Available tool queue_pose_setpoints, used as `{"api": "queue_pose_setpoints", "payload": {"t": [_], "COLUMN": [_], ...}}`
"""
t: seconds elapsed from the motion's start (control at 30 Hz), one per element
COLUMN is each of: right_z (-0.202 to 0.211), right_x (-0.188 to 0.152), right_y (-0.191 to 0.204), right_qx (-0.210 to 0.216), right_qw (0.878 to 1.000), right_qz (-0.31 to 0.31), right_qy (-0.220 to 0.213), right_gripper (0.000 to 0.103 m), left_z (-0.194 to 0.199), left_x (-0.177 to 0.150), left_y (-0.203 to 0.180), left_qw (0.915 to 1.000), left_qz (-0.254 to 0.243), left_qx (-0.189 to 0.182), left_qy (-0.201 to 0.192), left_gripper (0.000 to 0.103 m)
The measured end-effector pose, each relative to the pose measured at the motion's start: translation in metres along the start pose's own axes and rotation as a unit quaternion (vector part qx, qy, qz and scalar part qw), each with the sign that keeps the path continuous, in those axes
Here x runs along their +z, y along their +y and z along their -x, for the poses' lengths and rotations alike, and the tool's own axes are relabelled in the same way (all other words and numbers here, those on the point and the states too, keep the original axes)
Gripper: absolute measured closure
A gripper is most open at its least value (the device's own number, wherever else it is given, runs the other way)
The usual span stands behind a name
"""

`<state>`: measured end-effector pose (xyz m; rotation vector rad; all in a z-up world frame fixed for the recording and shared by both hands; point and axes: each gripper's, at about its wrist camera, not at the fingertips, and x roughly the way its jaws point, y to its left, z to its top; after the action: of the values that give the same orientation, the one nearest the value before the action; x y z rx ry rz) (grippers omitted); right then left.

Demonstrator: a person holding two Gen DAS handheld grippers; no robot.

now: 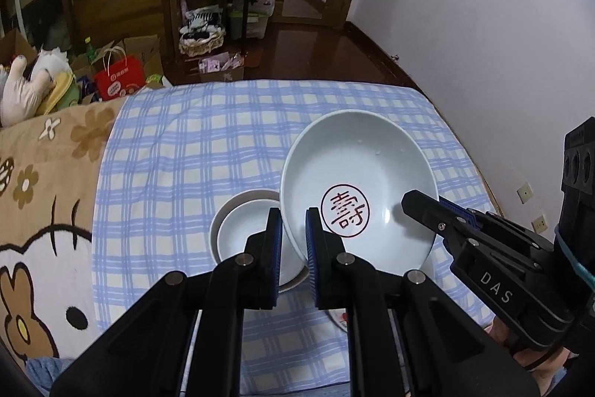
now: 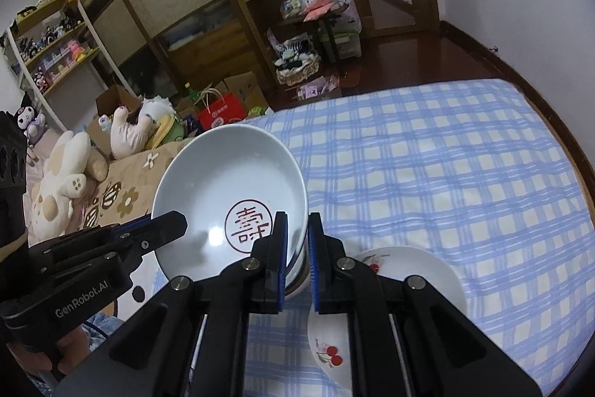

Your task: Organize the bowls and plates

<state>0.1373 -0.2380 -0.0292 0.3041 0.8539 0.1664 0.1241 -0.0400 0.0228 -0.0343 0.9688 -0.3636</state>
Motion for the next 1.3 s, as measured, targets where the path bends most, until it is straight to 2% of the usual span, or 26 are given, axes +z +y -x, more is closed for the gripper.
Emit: {"api": "queue_pose_setpoints", "payload": {"t": [0.53, 0.97, 1.13, 1.3], "right_z": [-0.059, -0.092, -0.106, -0.113], "right_x": [-0.027, -0.041, -0.048, -0.054], "right_y": [0.009, 0.012, 0.010, 0.006], "right_qx": [0.009, 0.004, -0.004, -0.013], "right_qw": [0.999, 0.999, 0.999, 0.999], "right_qz": [0.005, 0.009, 0.005, 0.007], "right_qy": [0.038, 0.033, 0.039, 0.047], "right_gripper": [0.091, 0.091, 0.091, 0.092], "left_z": [-0.045, -0.084, -0.099, -0.111], "left_x": [-0.026, -0.038, -0.042, -0.046], "left_y": [0.047, 0.074, 0.074, 0.083], "left_qw": [0.9988, 0.9964, 0.9961, 0.9929], "left_qz": [0.043, 0.066, 0.056, 0.073], "left_qx": [0.004, -0.004, 0.007, -0.021], "left_qy": [0.024, 0.052, 0.068, 0.092], "left_gripper": [0.091, 0.091, 0.091, 0.090]}}
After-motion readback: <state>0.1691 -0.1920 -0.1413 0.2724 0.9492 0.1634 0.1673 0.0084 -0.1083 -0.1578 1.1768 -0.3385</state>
